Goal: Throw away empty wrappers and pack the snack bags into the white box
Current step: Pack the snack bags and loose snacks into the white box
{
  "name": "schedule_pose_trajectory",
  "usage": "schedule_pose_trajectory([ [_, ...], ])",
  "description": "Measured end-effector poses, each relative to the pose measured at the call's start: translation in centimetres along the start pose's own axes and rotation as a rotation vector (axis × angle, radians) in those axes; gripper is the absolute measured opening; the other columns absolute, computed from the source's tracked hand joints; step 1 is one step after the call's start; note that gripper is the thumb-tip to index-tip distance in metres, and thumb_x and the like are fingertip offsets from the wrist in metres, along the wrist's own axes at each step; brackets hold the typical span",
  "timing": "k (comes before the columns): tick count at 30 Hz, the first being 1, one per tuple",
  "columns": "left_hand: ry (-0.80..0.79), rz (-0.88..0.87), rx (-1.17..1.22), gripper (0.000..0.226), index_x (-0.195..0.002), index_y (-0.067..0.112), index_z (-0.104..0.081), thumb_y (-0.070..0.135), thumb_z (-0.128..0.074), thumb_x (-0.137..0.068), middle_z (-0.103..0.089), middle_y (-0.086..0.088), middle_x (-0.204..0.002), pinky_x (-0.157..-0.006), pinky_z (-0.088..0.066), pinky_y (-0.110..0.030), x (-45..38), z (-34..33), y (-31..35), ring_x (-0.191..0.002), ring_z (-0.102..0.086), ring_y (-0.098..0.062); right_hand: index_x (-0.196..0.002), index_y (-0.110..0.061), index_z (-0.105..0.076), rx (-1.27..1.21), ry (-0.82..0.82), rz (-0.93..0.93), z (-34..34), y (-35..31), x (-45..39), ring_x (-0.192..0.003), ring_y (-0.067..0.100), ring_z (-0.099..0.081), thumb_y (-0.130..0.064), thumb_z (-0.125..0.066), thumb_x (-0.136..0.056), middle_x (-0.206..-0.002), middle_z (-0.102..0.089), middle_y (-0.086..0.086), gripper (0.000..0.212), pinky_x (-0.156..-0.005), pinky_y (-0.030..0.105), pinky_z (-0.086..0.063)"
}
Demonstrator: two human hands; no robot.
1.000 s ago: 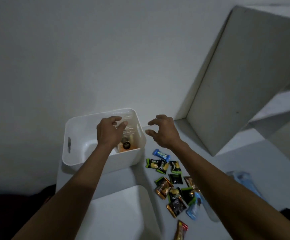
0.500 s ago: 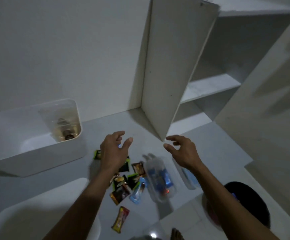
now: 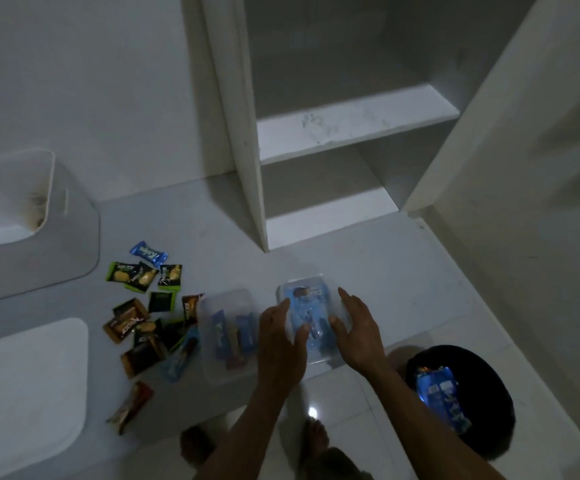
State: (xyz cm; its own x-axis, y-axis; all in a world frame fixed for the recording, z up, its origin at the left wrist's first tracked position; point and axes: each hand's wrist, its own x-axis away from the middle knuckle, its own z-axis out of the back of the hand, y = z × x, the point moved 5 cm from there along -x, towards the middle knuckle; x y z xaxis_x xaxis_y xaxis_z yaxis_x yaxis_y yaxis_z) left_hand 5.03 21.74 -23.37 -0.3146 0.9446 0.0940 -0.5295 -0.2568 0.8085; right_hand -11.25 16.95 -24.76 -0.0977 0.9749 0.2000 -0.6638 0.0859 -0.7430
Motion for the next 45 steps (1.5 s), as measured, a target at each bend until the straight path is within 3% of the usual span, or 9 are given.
schedule_pose_trajectory([
  [3, -0.052, 0.038, -0.034, 0.075, -0.145, 0.013, -0.039, 0.061, -0.033, -0.087, -0.048, -0.009, -0.134, -0.089, -0.036, -0.013, -0.3, -3.0, -0.4, -0.113, -0.043, -0.008, -0.143, -0.015, -0.044, -0.061, -0.061, 0.025, -0.5, 0.7, -0.5, -0.114, 0.010, -0.048, -0.042, -0.045, -0.091, -0.125, -0.051, -0.005, 0.059, -0.092, 0.002, -0.030],
  [8, -0.071, 0.127, -0.050, 0.087, -0.147, 0.016, -0.038, 0.076, -0.025, -0.085, -0.049, -0.014, -0.133, -0.086, -0.046, -0.027, -0.9, -5.4, -2.1, -0.111, -0.055, -0.024, -0.144, -0.013, -0.043, -0.112, -0.104, 0.044, -1.1, 2.2, -1.3, -0.114, 0.005, -0.046, -0.027, -0.052, -0.100, -0.126, -0.048, -0.009, 0.047, -0.086, -0.009, -0.025],
  [11, -0.096, 0.173, -0.052, 0.064, -0.147, 0.016, -0.038, 0.047, -0.051, -0.093, -0.049, -0.012, -0.132, -0.091, -0.050, -0.033, -1.2, -5.8, -2.2, -0.110, -0.057, -0.024, -0.144, -0.013, -0.043, -0.109, -0.121, 0.045, -1.0, 2.4, -1.5, -0.117, 0.006, -0.047, -0.023, -0.055, -0.099, -0.129, -0.051, -0.007, 0.048, -0.090, -0.006, -0.028],
  [14, -0.087, 0.172, -0.054, 0.061, -0.147, 0.015, -0.039, 0.034, -0.059, -0.093, -0.049, -0.012, -0.133, -0.091, -0.047, -0.029, -1.1, -5.7, -1.7, -0.113, -0.057, -0.025, -0.145, -0.014, -0.043, -0.142, -0.123, 0.043, -0.7, 2.5, -1.4, -0.120, 0.011, -0.053, -0.025, -0.056, -0.099, -0.136, -0.054, 0.000, 0.049, -0.097, 0.010, -0.040],
  [18, -0.073, 0.186, -0.026, 0.064, -0.149, 0.019, -0.033, 0.029, -0.062, -0.093, -0.042, -0.011, -0.139, -0.091, -0.044, -0.023, -0.6, -4.1, 0.0, -0.120, -0.051, -0.023, -0.144, -0.014, -0.043, -0.179, -0.084, 0.064, 0.5, 0.7, -0.7, -0.114, 0.006, -0.050, -0.020, -0.056, -0.098, -0.128, -0.050, -0.007, 0.048, -0.085, -0.006, -0.033],
  [22, -0.025, 0.157, -0.007, 0.065, -0.150, 0.020, -0.031, 0.032, -0.060, -0.093, -0.041, -0.008, -0.142, -0.090, -0.037, -0.017, 0.1, -0.3, 1.0, -0.124, -0.047, -0.019, -0.144, -0.015, -0.043, -0.255, -0.089, 0.092, 0.1, -2.2, 0.2, -0.111, 0.004, -0.050, -0.020, -0.057, -0.097, -0.127, -0.048, -0.011, 0.050, -0.080, -0.007, -0.036],
  [32, 0.026, 0.260, -0.103, 0.066, -0.148, 0.020, -0.036, 0.024, -0.066, -0.090, -0.042, -0.012, -0.145, -0.106, -0.043, -0.040, 0.9, 10.0, -4.9, -0.129, -0.045, -0.026, -0.144, -0.013, -0.043, -0.299, -0.219, 0.145, -7.9, -10.2, 2.6, -0.103, -0.002, -0.046, -0.019, -0.057, -0.098, -0.119, -0.047, -0.010, 0.048, -0.072, -0.011, -0.030],
  [42, -0.007, 0.253, -0.066, 0.065, -0.149, 0.019, -0.032, 0.030, -0.063, -0.092, -0.040, -0.011, -0.146, -0.103, -0.035, -0.029, 0.9, 10.5, -7.1, -0.131, -0.042, -0.024, -0.145, -0.019, -0.039, -0.231, -0.187, 0.148, -10.2, -10.3, 3.0, -0.115, 0.002, -0.045, -0.023, -0.056, -0.098, -0.127, -0.044, -0.013, 0.050, -0.083, -0.008, -0.030],
  [45, 0.022, 0.223, -0.020, 0.068, -0.149, 0.020, -0.031, 0.041, -0.060, -0.091, -0.042, -0.011, -0.144, -0.106, -0.041, -0.041, 1.0, 10.7, -7.2, -0.130, -0.043, -0.025, -0.139, -0.034, -0.033, -0.223, -0.166, 0.155, -10.6, -10.0, 2.9, -0.114, 0.000, -0.045, -0.028, -0.057, -0.098, -0.129, -0.043, -0.015, 0.048, -0.092, 0.003, -0.032],
])
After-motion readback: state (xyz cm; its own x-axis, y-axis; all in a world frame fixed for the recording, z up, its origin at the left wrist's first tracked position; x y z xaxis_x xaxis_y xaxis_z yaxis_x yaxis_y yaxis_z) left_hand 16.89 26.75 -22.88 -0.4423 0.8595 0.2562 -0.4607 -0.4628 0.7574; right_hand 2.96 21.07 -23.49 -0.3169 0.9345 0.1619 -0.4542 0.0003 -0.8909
